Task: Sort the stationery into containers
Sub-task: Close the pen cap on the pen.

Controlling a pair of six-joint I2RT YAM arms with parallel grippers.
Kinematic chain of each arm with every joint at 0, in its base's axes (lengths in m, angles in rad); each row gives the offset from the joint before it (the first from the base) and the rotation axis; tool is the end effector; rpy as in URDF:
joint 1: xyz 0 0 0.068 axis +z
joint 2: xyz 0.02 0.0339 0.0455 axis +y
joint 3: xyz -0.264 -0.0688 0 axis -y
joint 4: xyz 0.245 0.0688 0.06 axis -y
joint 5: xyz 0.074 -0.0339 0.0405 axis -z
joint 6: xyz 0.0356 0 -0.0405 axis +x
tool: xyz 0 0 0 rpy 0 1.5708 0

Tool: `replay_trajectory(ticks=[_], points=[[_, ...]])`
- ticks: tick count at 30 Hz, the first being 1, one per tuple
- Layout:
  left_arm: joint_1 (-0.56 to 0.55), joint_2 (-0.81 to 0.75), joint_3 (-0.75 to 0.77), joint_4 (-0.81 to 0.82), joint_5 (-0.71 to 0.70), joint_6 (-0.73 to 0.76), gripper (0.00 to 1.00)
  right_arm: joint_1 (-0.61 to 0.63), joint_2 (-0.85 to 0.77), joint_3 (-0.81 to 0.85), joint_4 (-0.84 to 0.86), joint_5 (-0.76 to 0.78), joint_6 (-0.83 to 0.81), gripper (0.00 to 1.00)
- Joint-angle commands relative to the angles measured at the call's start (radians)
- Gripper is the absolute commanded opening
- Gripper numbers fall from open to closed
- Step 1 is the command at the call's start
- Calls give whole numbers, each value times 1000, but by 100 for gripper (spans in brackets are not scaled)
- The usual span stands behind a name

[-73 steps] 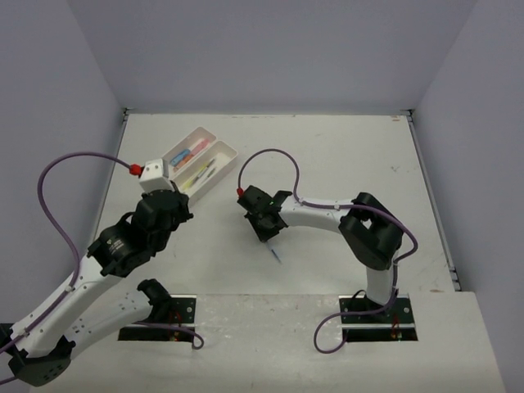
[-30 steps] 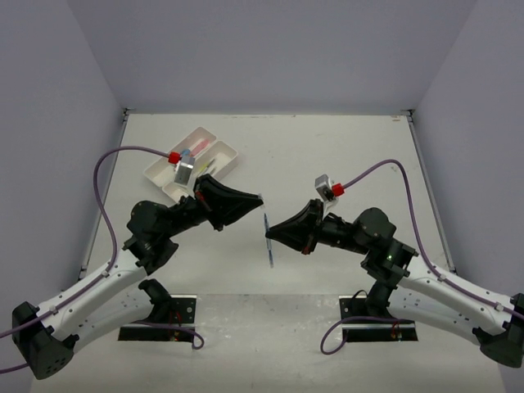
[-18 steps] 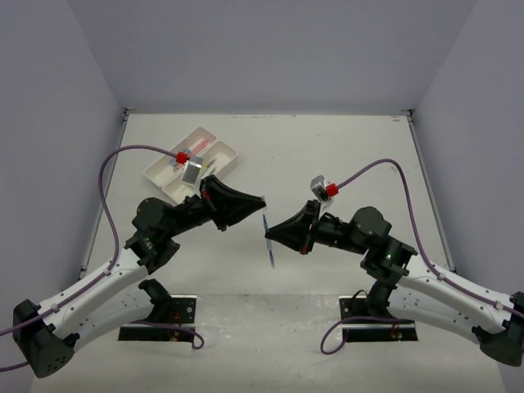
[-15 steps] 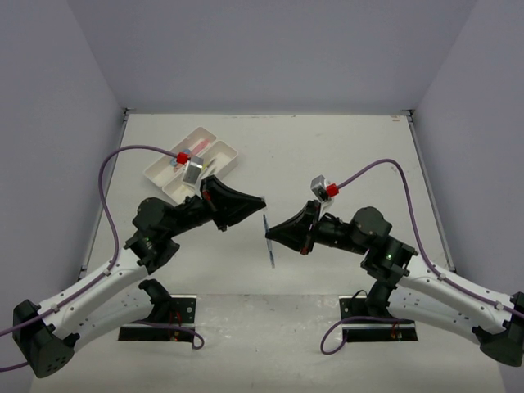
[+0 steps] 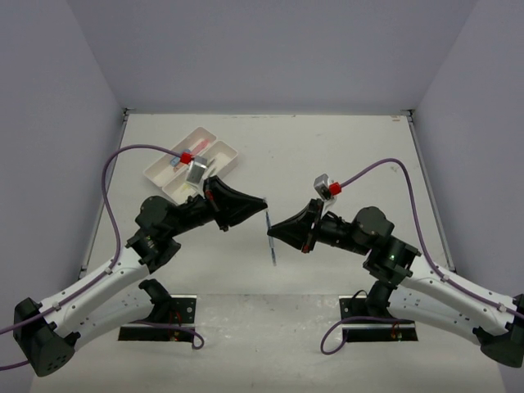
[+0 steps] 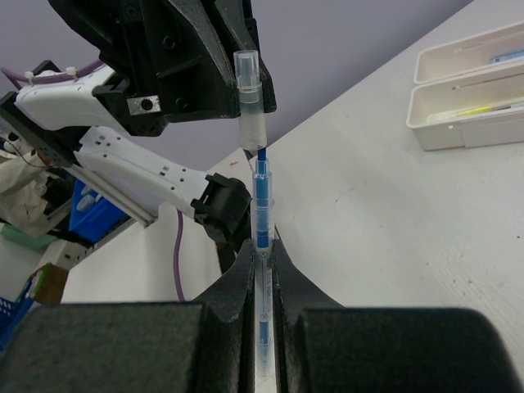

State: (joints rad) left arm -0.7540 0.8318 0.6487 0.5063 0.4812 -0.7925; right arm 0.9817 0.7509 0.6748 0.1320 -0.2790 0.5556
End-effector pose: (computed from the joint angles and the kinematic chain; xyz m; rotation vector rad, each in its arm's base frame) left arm 0.1302 -0.1449 0.3565 0.4477 1.4010 -1.5955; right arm 0.0940 0.1584 0.3409 -0.5996 1.5909 1.4060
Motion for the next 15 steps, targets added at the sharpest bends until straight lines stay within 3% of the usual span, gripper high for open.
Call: replay_trajectory(ticks=[1,15], points=[[-5,-5,31,13,39,15,0,6,-4,54,1,34,-17,0],[-5,10,-17,43,37,14,0,6,-5,93,1,6,-19,0]])
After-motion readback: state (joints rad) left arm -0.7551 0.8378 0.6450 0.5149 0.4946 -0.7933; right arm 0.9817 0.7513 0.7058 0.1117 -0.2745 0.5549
